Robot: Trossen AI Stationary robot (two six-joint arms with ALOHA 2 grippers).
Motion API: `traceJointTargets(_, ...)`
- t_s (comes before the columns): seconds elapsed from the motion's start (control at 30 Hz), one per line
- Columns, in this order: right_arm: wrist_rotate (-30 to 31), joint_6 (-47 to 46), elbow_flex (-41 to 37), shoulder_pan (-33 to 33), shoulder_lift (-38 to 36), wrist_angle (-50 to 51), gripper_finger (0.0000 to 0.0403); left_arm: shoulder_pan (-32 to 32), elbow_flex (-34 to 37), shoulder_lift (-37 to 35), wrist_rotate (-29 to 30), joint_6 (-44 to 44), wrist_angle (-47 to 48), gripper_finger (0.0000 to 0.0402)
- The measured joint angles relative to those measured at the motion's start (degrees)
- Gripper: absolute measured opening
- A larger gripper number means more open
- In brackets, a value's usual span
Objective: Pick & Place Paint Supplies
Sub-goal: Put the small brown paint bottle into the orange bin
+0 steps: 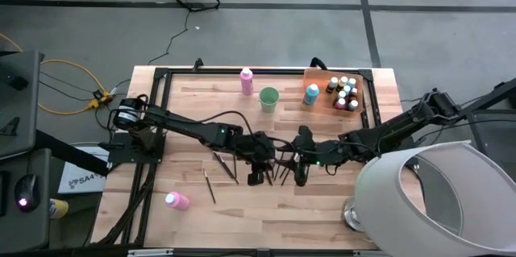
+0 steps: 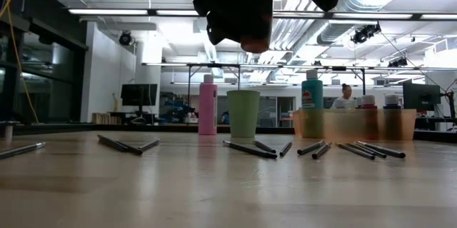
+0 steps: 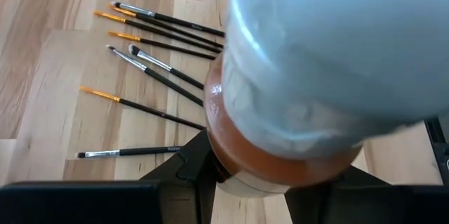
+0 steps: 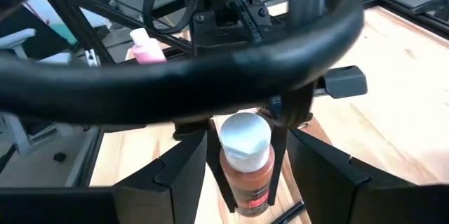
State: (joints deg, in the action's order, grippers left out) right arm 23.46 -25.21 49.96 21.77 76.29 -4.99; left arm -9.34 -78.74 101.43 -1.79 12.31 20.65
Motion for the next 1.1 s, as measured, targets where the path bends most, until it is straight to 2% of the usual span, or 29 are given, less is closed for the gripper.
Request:
traceJointTargets(0.23, 0.3, 1.2, -0.1, -0.2, 2.1, -1.2, 0.0192, 0.0, 0.0, 0.0, 0.0, 0.0, 0.0, 0.012)
traceJointTargets(0.5, 0.6, 1.1, -0.1, 0.0, 6.7, -8.0, 0.0192, 0.0, 0.0, 0.0, -0.3, 0.4, 0.2, 0.012)
traceJointTargets(0.77, 3.5, 1.3, -0.1, 0.0, 6.2, -8.2, 0.0189, 0.0, 0.0, -0.1, 0.1, 0.3, 0.1, 0.012)
traceJointTargets(1.1, 3.6, 1.2, -0.1, 0.0, 6.2, -7.6, 0.0112, 0.0, 0.0, -0.1, 0.0, 0.5, 0.3, 0.012)
